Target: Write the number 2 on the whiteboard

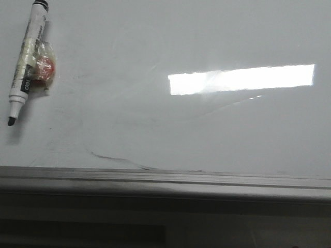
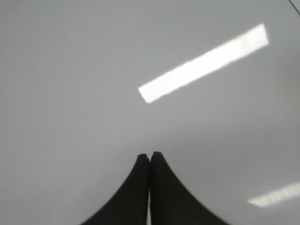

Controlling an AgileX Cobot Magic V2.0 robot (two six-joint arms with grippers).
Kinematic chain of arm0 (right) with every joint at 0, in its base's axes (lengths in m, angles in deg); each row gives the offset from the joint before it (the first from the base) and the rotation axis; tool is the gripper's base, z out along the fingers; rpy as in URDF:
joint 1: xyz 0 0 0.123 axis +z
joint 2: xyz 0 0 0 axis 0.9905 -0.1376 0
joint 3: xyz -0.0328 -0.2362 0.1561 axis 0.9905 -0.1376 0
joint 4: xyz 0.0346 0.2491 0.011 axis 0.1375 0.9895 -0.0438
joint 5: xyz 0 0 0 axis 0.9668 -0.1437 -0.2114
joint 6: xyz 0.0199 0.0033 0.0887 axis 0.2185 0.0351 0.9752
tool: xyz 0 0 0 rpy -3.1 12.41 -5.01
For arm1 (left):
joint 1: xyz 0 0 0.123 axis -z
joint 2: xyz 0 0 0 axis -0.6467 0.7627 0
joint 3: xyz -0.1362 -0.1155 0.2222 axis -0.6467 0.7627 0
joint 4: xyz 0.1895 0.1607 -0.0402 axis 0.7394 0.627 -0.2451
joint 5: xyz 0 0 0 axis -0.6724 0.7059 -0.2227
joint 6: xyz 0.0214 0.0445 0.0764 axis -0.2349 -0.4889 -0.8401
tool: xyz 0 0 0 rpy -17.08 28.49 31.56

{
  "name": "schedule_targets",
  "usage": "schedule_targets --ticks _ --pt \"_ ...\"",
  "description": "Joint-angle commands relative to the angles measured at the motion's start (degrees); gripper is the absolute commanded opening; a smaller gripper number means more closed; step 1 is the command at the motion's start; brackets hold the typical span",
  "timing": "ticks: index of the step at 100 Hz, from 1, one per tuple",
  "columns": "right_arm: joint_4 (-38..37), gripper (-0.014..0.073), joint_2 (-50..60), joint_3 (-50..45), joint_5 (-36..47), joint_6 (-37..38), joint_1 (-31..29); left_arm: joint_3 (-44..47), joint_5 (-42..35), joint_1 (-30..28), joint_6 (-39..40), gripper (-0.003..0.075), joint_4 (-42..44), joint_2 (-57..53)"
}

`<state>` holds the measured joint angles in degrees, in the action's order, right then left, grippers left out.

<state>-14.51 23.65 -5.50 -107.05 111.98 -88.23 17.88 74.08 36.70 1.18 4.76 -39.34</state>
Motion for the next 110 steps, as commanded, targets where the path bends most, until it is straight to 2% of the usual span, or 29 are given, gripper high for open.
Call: schedule_targets --ticks 1,13,22,33,43,50,59,64,65,74,89,100,110 --pt "-1.2 -0.0057 -4.4 6.8 -3.6 -2.7 -0.2 -6.7 3.3 0.5 0.4 -0.002 1.6 4.1" --pt "-1.1 -0.0057 -10.5 13.7 -9.3 -9.5 -0.2 -15.0 17.2 1.0 -3.2 -0.002 2.3 11.4" --pt "1.2 -0.0057 -14.5 17.5 -13.4 -10.3 -0.2 -20.3 21.4 1.9 -7.8 -0.002 2.2 15.6" --pt "3.8 -0.0057 -16.3 18.7 -15.6 -10.3 -0.2 -22.7 20.2 2.8 -8.9 -0.0019 1.2 18.9" --pt "4.0 -0.0057 -16.4 18.5 -17.9 -10.3 -0.2 -22.9 18.9 4.1 -8.9 -0.0016 -5.4 19.8" --pt "4.0 -0.0057 -16.4 18.5 -18.7 -10.3 -0.2 -22.9 18.2 5.7 -10.6 0.0015 -8.5 20.5" --pt "4.0 -0.0057 -16.3 18.5 -18.7 -10.3 0.6 -22.9 17.1 8.1 -13.6 0.013 -10.5 22.1" --pt "4.0 -0.0057 -16.3 18.3 -18.7 -10.3 1.3 -22.9 16.4 9.6 -13.6 0.0217 -11.4 23.4" --pt "4.0 -0.0057 -16.3 18.1 -18.7 -10.3 1.5 -22.9 16.0 10.0 -13.6 0.0253 -12.0 24.0" --pt "3.9 -0.0057 -16.3 16.9 -17.8 -10.3 2.4 -22.9 13.8 11.9 -13.6 0.0351 -13.3 27.1" --pt "4.7 -0.0057 -16.3 15.1 -19.7 -10.4 2.6 -22.9 10.2 15.2 -14.0 0.034 -17.6 33.7" --pt "4.4 -0.0057 -16.3 15.1 -20.4 -13.5 2.6 -22.9 7.4 21.3 -19.6 0.0337 -17.2 37.5" --pt "4.4 -0.0057 -16.3 15.1 -18.6 -13.8 2.6 -22.9 6.0 26.7 -20.4 0.0337 -16.9 39.6"
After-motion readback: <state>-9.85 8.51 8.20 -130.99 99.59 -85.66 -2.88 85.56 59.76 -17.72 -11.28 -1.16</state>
